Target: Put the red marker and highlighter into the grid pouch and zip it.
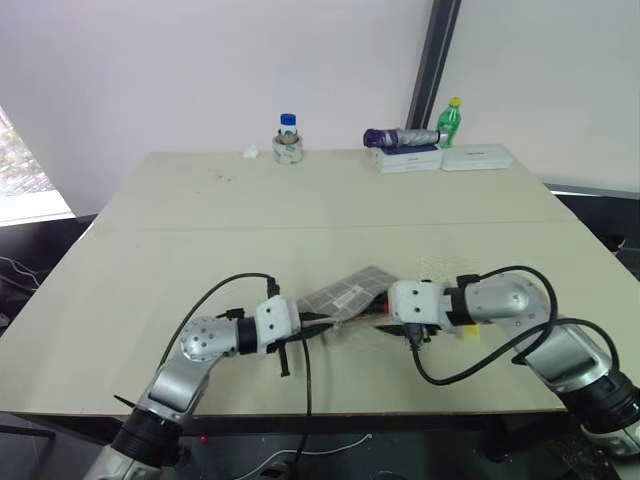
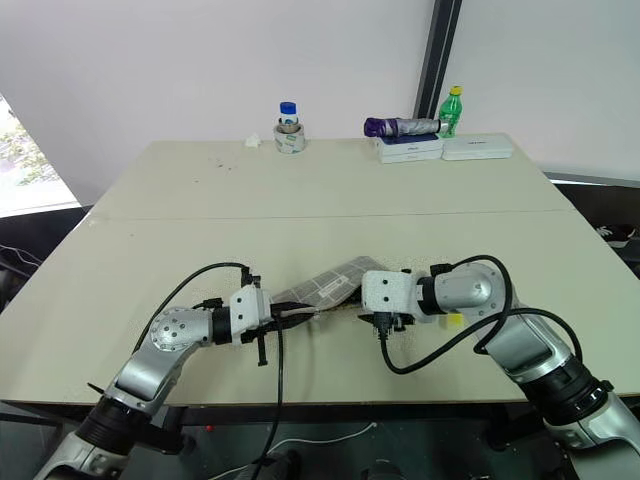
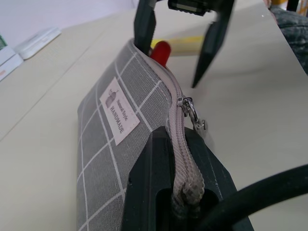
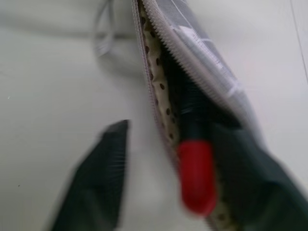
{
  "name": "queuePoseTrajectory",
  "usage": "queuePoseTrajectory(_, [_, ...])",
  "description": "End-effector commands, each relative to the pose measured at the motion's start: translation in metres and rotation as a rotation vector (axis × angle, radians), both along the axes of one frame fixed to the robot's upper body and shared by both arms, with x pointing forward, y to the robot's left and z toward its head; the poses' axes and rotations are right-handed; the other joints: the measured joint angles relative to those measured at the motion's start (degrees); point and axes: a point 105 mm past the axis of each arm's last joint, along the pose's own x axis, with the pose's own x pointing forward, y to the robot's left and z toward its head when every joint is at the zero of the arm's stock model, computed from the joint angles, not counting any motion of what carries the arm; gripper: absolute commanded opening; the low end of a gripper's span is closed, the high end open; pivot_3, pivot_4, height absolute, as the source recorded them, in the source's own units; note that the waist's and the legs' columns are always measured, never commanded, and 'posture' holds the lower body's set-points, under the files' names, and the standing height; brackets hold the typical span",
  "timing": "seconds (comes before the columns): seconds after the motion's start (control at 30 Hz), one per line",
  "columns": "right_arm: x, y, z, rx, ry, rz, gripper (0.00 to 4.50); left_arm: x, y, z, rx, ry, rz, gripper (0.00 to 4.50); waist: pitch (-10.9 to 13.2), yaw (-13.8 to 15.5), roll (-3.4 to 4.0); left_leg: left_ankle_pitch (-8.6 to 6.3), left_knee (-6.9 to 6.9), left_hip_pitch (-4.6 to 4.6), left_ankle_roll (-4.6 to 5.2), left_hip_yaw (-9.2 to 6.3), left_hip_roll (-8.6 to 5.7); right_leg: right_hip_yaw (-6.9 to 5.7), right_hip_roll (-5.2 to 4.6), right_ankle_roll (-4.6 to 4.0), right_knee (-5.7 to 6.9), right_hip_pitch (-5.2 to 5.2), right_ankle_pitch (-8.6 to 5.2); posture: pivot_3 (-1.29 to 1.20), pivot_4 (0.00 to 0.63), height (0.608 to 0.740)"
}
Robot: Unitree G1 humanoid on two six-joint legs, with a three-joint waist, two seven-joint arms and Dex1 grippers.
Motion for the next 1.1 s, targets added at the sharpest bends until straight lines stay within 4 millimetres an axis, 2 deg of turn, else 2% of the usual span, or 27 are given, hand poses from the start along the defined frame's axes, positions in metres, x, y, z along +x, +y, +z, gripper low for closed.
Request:
queuePoseTrajectory(0.03, [0.001,-0.007,0.041,0.118,-0.084,-0.054,3.70,0.006,0.003,0.016,-0.078,-0.012,0.046,0.00,0.0,0.0,0.00,0.00,0.00,0.00,0.00,-0.01,0.00,0.00,0.00,0.00,0.00,0.00,0.00,0.00,0.150,0.736])
queuePoseTrajectory(0.13, [0.005,-0.032,0.056,0.214,-0.070,-0.185,3.70,0.013,0.006,0.022,-0.138,0.002,0.105,0.00,0.0,0.1,0.00,0.00,0.00,0.00,0.00,-0.01,0.00,-0.01,0.00,0.00,0.00,0.02,0.00,0.00,0.150,0.736])
queuePoseTrajectory(0.23, [0.014,-0.063,0.061,0.333,-0.048,-0.385,3.70,0.022,0.007,0.026,-0.181,-0.004,0.163,0.00,0.0,0.3,-0.02,0.00,0.03,0.00,0.00,-0.03,-0.01,-0.03,0.00,0.00,0.00,0.06,0.00,0.00,0.150,0.736])
queuePoseTrajectory(0.37, [0.015,-0.119,0.038,0.453,0.067,-0.747,3.70,0.034,0.001,0.028,-0.223,-0.033,0.238,0.00,0.0,0.4,-0.03,0.00,0.05,0.00,0.00,-0.02,-0.02,-0.03,0.00,0.00,0.00,0.08,0.01,0.00,0.150,0.736])
queuePoseTrajectory(0.5, [0.012,-0.140,0.015,0.514,0.141,-0.951,3.70,0.039,-0.006,0.027,-0.222,-0.065,0.255,0.00,0.0,-0.1,-0.02,0.01,0.06,0.01,0.01,0.01,-0.02,-0.03,-0.01,0.00,0.04,0.05,0.01,0.00,0.150,0.736])
queuePoseTrajectory(0.67, [0.006,-0.145,-0.020,0.568,0.234,-1.123,3.70,0.042,-0.017,0.021,-0.218,-0.070,0.236,0.00,0.0,0.0,0.00,0.01,0.05,0.02,0.01,0.06,0.00,-0.02,0.00,0.00,0.09,0.04,0.01,0.00,0.150,0.736])
queuePoseTrajectory(0.8, [0.004,-0.132,-0.033,0.596,0.281,-1.157,3.70,0.042,-0.020,0.018,-0.220,-0.058,0.216,0.00,0.0,-0.1,0.02,0.01,0.07,0.02,0.02,0.06,-0.03,-0.01,-0.01,0.01,0.11,0.04,0.01,0.00,0.150,0.736])
queuePoseTrajectory(0.93, [0.002,-0.133,-0.040,0.567,0.276,-1.194,3.70,0.041,-0.022,0.017,-0.221,-0.056,0.206,0.00,0.0,0.0,0.02,0.01,0.10,0.02,0.02,0.04,-0.04,-0.02,-0.01,0.01,0.12,0.06,0.01,0.00,0.150,0.736])
queuePoseTrajectory(1.03, [-0.001,-0.128,-0.042,0.563,0.291,-1.183,2.83,0.040,-0.022,0.016,-0.221,-0.054,0.201,0.00,0.0,0.0,0.02,0.01,0.10,0.02,0.02,0.04,-0.05,-0.02,-0.01,0.01,0.12,0.07,0.01,0.00,0.150,0.736])
queuePoseTrajectory(1.1, [-0.002,-0.127,-0.041,0.563,0.292,-1.180,1.87,0.039,-0.022,0.016,-0.221,-0.053,0.200,0.00,0.0,0.0,0.02,0.01,0.10,0.02,0.02,0.03,-0.05,-0.02,-0.01,0.01,0.12,0.07,0.01,0.00,0.150,0.736])
